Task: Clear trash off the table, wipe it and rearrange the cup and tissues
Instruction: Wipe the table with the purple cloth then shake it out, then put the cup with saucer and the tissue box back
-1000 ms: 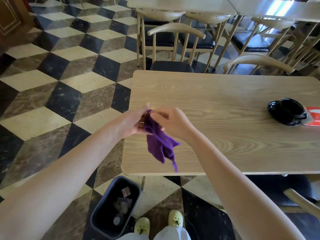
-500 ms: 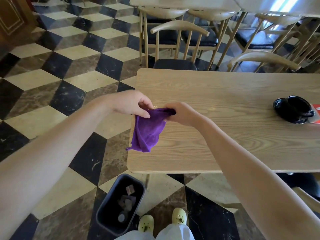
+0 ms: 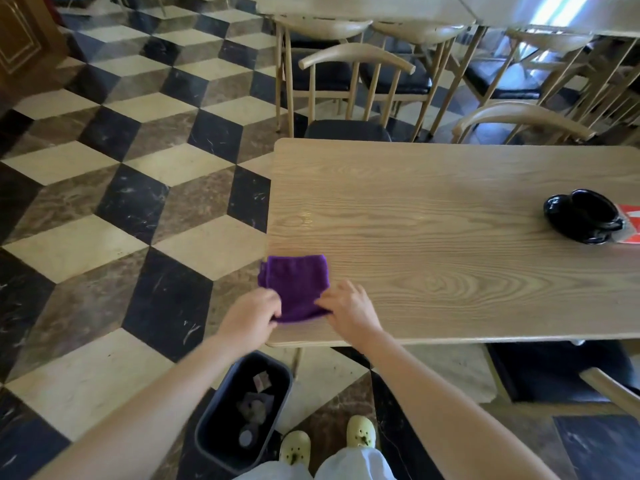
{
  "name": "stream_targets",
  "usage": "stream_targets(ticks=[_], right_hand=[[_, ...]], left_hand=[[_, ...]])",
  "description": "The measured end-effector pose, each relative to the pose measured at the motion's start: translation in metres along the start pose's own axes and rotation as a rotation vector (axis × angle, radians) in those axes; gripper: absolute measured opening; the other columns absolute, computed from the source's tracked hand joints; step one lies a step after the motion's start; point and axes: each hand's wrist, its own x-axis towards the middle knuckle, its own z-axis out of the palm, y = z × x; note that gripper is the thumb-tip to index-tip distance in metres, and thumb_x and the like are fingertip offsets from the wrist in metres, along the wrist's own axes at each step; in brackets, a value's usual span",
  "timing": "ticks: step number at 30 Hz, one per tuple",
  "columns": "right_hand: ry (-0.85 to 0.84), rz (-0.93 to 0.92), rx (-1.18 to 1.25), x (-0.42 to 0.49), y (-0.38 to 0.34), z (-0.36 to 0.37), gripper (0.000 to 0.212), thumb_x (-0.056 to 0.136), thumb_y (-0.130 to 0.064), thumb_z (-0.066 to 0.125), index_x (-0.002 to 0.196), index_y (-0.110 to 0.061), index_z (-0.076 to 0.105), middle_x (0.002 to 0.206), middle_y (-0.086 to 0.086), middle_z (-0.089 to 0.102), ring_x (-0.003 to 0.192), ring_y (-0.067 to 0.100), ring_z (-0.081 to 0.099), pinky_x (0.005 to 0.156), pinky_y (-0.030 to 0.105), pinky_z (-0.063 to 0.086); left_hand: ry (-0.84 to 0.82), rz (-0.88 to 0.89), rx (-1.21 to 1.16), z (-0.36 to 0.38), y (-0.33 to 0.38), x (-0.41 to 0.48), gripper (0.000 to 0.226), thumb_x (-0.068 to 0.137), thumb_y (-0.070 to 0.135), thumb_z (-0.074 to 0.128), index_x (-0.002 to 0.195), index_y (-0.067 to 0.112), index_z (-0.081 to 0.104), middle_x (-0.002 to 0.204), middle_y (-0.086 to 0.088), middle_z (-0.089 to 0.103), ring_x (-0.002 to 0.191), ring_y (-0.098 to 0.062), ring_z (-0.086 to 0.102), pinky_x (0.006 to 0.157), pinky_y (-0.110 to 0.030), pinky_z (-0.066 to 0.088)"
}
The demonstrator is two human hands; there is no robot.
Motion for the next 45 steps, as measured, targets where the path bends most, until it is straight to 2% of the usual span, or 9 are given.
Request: stream_targets(ticks=[5,8,12,15,20,28,38,42,45], right_hand=[[0.123,-0.015,-0.055,-0.035,-0.001,0.028,0.035,0.071,-0.007,0.071,0.104,-0.018,0.073,0.111,0.000,0.071,0.099,0.023,0.065,0.086,0.038,0.053],[0.199,-0.079,-0.124,-0.038,0.001,0.024,0.034,0.064,-0.012,0.079,0.096,-0.022,0.076,0.102,-0.004,0.074,0.088,0.020,0.068,0.076,0.032,0.056],[-0.181,0.006,-0.021,-0.035,0.006,0.015,0.043,0.089,-0.026,0.055,0.132,-0.026,0.052,0.144,-0.007,0.045,0.132,0.015,0.039,0.110,0.035,0.032],[-0.427,0.202,0.256,-0.028,0.017,-0.012,0.042,0.089,-0.031,0.057,0.131,-0.028,0.053,0.144,-0.005,0.047,0.132,0.015,0.042,0.111,0.034,0.033],[-0.608,0.328,0.241,-0.018,0.065,-0.081,0.052,0.091,-0.031,0.056,0.140,-0.024,0.040,0.145,0.002,0.044,0.132,0.021,0.042,0.112,0.040,0.032],[-0.532,0.524,0.260,-0.021,0.196,-0.175,0.054,0.091,-0.042,0.053,0.141,-0.027,0.037,0.148,-0.001,0.039,0.131,0.024,0.044,0.108,0.043,0.039],[-0.506,0.653,0.144,-0.073,0.395,-0.289,0.039,0.095,-0.021,0.049,0.133,-0.021,0.049,0.138,0.002,0.050,0.119,0.023,0.055,0.083,0.029,0.051],[-0.503,0.773,0.076,-0.098,0.466,-0.321,0.048,0.092,-0.038,0.050,0.132,-0.012,0.049,0.127,0.010,0.057,0.110,0.027,0.061,0.097,0.037,0.046],[-0.406,0.813,0.089,-0.111,0.515,-0.327,0.053,0.087,-0.033,0.058,0.133,-0.013,0.042,0.112,0.008,0.056,0.095,0.025,0.059,0.086,0.034,0.047]], left_hand=[[0.027,0.097,0.071,0.027,0.009,-0.014,0.016,0.065,-0.009,0.065,0.074,0.004,0.063,0.076,-0.009,0.064,0.072,-0.028,0.061,0.060,-0.035,0.052],[-0.120,0.087,0.230,0.017,0.016,-0.007,0.017,0.080,0.000,0.053,0.095,0.007,0.059,0.097,-0.008,0.060,0.093,-0.028,0.056,0.077,-0.037,0.047],[-0.433,0.040,0.332,-0.004,0.037,0.006,0.022,0.087,0.018,0.053,0.105,0.007,0.058,0.113,-0.009,0.055,0.107,-0.028,0.053,0.084,-0.039,0.046],[-0.586,-0.016,0.315,-0.033,0.050,0.034,0.036,0.088,0.033,0.052,0.106,0.005,0.064,0.110,-0.012,0.065,0.102,-0.029,0.060,0.080,-0.035,0.048],[-0.551,0.038,0.218,-0.065,0.079,0.096,0.031,0.092,0.031,0.046,0.089,0.006,0.064,0.089,-0.013,0.059,0.080,-0.026,0.054,0.069,-0.031,0.040],[-0.627,0.027,-0.023,-0.084,0.184,0.207,0.031,0.092,0.026,0.047,0.118,0.013,0.057,0.118,-0.008,0.060,0.097,-0.019,0.058,0.088,-0.042,0.053],[-0.516,0.031,-0.316,-0.056,0.354,0.369,0.050,0.091,0.028,0.053,0.137,0.017,0.037,0.139,-0.008,0.044,0.104,-0.021,0.053,0.080,-0.038,0.053],[-0.513,0.025,-0.380,-0.038,0.405,0.411,0.058,0.089,0.029,0.056,0.140,0.020,0.030,0.142,-0.009,0.040,0.115,-0.025,0.050,0.082,-0.037,0.051],[-0.476,0.015,-0.415,-0.024,0.432,0.439,0.066,0.087,0.028,0.058,0.143,0.023,0.023,0.145,-0.012,0.035,0.120,-0.027,0.046,0.084,-0.037,0.049]])
